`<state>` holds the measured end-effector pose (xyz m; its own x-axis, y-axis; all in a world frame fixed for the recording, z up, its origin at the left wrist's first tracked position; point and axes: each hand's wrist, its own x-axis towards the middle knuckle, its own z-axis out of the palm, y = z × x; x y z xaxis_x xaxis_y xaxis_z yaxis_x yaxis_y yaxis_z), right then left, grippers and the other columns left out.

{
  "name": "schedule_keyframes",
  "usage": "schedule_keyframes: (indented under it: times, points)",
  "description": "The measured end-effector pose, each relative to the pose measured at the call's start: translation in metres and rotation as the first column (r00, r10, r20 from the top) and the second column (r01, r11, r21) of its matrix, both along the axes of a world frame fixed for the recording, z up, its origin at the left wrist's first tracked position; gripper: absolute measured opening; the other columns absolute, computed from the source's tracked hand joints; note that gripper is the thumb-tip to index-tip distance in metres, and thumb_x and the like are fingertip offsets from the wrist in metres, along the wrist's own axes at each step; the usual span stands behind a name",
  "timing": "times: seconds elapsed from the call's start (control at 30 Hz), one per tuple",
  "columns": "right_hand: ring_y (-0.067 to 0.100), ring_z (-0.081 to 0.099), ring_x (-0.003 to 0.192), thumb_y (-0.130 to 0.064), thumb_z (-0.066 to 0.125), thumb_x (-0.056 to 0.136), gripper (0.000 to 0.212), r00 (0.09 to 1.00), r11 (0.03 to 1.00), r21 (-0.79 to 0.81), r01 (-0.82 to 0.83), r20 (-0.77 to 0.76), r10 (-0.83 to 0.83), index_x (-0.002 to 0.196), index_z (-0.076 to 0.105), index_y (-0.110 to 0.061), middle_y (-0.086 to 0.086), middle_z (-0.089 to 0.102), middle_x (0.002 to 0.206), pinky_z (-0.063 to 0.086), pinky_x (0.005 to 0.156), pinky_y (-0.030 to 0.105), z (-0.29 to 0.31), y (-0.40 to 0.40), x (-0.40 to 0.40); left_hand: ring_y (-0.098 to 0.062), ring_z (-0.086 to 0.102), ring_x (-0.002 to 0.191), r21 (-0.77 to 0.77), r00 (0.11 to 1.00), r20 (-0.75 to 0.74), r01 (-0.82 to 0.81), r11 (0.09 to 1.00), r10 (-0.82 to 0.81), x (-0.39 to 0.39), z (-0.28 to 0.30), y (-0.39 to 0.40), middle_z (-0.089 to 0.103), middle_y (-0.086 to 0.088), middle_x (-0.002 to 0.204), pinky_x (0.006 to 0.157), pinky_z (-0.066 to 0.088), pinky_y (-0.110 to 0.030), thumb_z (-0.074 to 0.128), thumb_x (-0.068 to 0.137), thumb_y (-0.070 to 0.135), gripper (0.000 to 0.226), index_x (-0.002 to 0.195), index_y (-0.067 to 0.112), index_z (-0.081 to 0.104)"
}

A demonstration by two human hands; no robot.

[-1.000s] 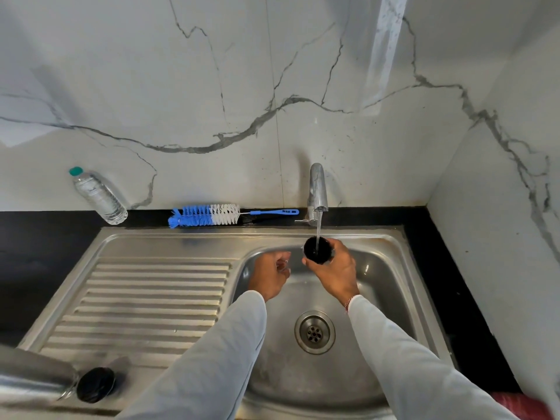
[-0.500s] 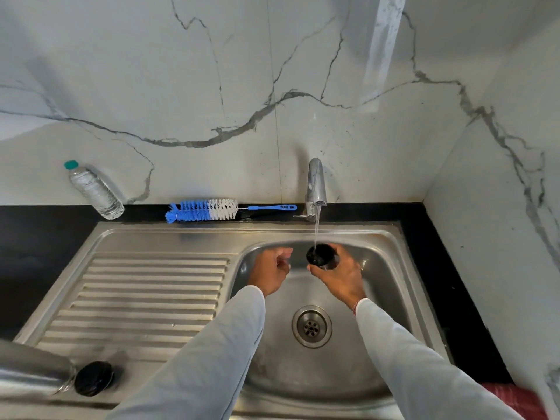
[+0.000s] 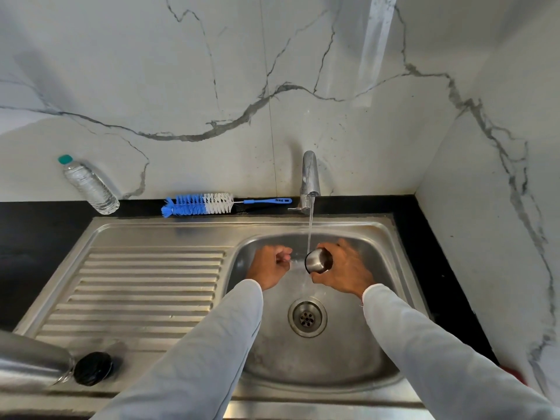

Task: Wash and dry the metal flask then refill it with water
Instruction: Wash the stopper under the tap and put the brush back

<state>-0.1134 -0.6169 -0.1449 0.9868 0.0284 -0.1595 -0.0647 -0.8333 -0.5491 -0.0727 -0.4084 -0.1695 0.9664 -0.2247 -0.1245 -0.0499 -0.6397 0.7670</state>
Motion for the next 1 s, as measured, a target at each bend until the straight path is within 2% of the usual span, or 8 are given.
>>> schedule_keyframes:
  times: [0.2,0.3,0.43,0.57,0.67,0.83,0.93,1.0]
  points:
    - [0.022,0.055,0.111,-0.042,0.085,0.071,0.075,0.99,0.999,-0.033,0.025,0.141,-0.02,0.134,0.049,-0.023,-0.001,0.044,0.129,0.051,0.097,0.034,0.015,0.012,-0.013,-0.014,0.069,0.092,0.009,1.0,0.012,0.001,1.0,-0.001,-0.007,0.002,0.002,0.077,-0.008,0.107,0.097,0.055,-0.029,0.071,0.09,0.001,0.033,0.122,0.007,0.073]
    - [0.024,0.058,0.111,-0.043,0.081,0.076,0.067,0.999,0.994,-0.107,0.016,0.036,-0.012,0.132,0.051,-0.022,0.002,0.044,0.128,0.05,0.094,0.033,0.008,0.018,-0.026,-0.018,0.071,0.1,0.045,1.0,0.029,0.002,0.999,-0.004,-0.012,0.003,0.005,0.076,-0.008,0.114,0.097,0.055,-0.029,0.071,0.091,0.003,0.035,0.125,0.009,0.072]
    - [0.022,0.054,0.115,-0.047,0.079,0.077,0.062,0.998,0.995,-0.084,0.059,0.008,-0.059,0.127,0.054,-0.02,0.002,0.049,0.125,0.044,0.094,0.028,0.004,0.019,-0.033,-0.02,0.065,0.112,0.053,0.991,-0.077,0.116,0.992,-0.112,-0.021,0.011,0.007,0.071,-0.004,0.122,0.098,0.055,-0.032,0.083,0.081,0.006,0.061,0.137,0.014,0.063]
    - [0.027,0.048,0.13,-0.051,0.085,0.066,0.067,0.992,0.988,0.092,0.124,-0.026,-0.122,0.122,0.059,-0.025,0.0,0.056,0.125,0.046,0.1,0.037,0.008,0.019,-0.032,-0.014,0.057,0.123,0.21,0.963,0.045,0.251,0.945,-0.266,-0.036,0.01,-0.003,0.064,0.007,0.136,0.104,0.049,-0.035,0.094,0.062,0.042,0.089,0.141,0.035,0.054]
    - [0.026,0.052,0.12,-0.053,0.088,0.062,0.063,0.993,0.983,0.142,0.118,0.008,-0.12,0.113,0.062,-0.025,-0.004,0.057,0.112,0.049,0.098,0.04,0.009,0.017,-0.026,-0.014,0.057,0.119,0.146,0.97,0.153,0.169,0.975,-0.191,-0.043,0.014,-0.012,0.064,0.007,0.132,0.1,0.051,-0.034,0.09,0.055,0.058,0.09,0.135,0.036,0.055]
    - [0.007,0.055,0.086,-0.061,0.082,0.07,0.052,0.999,0.97,0.24,-0.031,0.046,0.02,0.112,0.069,-0.031,-0.006,0.059,0.095,0.041,0.073,0.019,0.019,0.014,-0.024,-0.019,0.069,0.093,0.014,0.981,0.189,0.037,0.999,-0.039,-0.039,0.015,-0.02,0.075,0.005,0.105,0.079,0.058,-0.034,0.085,0.057,0.049,0.064,0.113,0.024,0.067]
    - [0.004,0.064,0.092,-0.062,0.076,0.077,0.046,0.98,0.919,0.359,-0.165,-0.048,0.195,0.117,0.07,-0.041,-0.012,0.07,0.101,0.049,0.082,0.022,0.03,0.0,-0.021,-0.011,0.069,0.088,-0.039,0.987,0.161,0.02,0.999,-0.013,-0.036,0.012,-0.012,0.075,0.01,0.099,0.078,0.059,-0.033,0.088,0.055,0.054,0.064,0.109,0.026,0.068]
    - [0.002,0.068,0.092,-0.049,0.076,0.084,0.035,0.975,0.927,0.337,-0.162,-0.091,0.204,0.117,0.072,-0.038,-0.016,0.073,0.102,0.052,0.083,0.021,0.039,-0.011,-0.011,-0.005,0.069,0.088,-0.085,0.988,0.142,-0.042,0.995,0.054,-0.032,0.01,-0.003,0.075,0.012,0.1,0.079,0.06,-0.027,0.09,0.055,0.056,0.066,0.11,0.026,0.07]
